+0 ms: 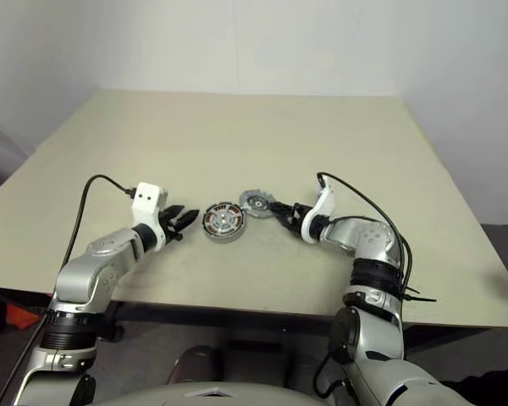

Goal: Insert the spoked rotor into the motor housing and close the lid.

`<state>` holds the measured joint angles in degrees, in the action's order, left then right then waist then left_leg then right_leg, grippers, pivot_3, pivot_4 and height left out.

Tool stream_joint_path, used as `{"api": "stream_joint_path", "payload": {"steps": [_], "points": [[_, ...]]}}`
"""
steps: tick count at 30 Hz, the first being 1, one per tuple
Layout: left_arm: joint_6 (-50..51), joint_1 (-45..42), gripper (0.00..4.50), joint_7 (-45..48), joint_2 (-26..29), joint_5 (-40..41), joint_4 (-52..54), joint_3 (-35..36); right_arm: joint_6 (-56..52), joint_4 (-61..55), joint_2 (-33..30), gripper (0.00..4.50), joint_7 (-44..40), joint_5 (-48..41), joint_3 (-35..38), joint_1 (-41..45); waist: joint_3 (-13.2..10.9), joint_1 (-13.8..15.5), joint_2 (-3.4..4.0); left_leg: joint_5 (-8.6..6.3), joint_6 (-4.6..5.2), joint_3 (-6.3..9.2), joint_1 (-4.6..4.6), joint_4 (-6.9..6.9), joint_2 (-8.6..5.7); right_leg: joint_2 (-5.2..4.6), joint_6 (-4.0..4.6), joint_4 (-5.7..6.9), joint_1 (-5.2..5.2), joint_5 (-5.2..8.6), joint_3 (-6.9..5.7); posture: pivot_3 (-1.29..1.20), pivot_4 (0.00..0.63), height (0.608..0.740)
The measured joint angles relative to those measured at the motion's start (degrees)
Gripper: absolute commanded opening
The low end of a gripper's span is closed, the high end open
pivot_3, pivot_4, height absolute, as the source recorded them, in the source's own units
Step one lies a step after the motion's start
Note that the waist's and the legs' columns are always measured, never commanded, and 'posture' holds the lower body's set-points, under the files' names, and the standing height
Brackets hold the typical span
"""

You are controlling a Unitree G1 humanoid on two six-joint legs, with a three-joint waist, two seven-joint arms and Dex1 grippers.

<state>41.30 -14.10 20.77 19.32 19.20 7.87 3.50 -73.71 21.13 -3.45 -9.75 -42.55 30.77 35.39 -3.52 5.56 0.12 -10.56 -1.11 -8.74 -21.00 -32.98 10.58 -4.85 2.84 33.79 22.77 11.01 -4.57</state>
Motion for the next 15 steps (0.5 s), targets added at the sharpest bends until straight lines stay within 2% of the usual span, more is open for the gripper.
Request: {"api": "stream_joint_path", "payload": {"steps": [15], "points": [[0.6,0.1,2.37,0.0,0.9,0.0,0.5,0.0,5.0,2.9,5.4,2.64,4.1,-0.3,-0.4,2.1,0.0,-0.1,0.01,0.03,-0.05,0.0,0.03,0.0,0.02,0.01,0.02,0.03,0.01,-0.01,0.0,0.0,0.0,0.74]]}}
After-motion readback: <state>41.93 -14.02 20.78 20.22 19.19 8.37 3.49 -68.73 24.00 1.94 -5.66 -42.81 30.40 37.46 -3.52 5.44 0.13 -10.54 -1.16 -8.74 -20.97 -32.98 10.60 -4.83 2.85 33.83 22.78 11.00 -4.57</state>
